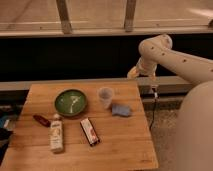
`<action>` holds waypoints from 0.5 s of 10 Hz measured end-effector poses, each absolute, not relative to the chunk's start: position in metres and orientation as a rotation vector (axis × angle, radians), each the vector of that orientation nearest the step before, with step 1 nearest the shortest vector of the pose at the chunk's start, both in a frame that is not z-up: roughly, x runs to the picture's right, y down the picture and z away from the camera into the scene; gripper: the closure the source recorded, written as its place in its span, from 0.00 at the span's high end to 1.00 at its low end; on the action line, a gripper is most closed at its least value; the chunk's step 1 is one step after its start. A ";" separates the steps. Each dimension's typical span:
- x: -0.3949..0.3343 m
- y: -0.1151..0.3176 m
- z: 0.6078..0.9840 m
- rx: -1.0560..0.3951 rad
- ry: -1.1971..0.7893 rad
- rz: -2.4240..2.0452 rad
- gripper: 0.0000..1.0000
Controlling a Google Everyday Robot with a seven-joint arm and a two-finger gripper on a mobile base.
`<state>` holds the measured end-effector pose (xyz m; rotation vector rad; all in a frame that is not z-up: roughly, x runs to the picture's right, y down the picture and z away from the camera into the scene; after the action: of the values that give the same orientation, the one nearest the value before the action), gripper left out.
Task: Place the white sponge in the ceramic cup
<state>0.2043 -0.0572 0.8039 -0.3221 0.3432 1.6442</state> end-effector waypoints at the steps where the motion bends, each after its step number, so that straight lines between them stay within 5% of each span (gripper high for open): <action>1: 0.204 -0.056 0.804 -0.323 0.344 1.642 0.80; 5: 0.179 -0.030 0.803 -0.355 0.332 1.571 0.80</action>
<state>0.1788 -0.0295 0.8028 -0.3552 0.3320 1.5705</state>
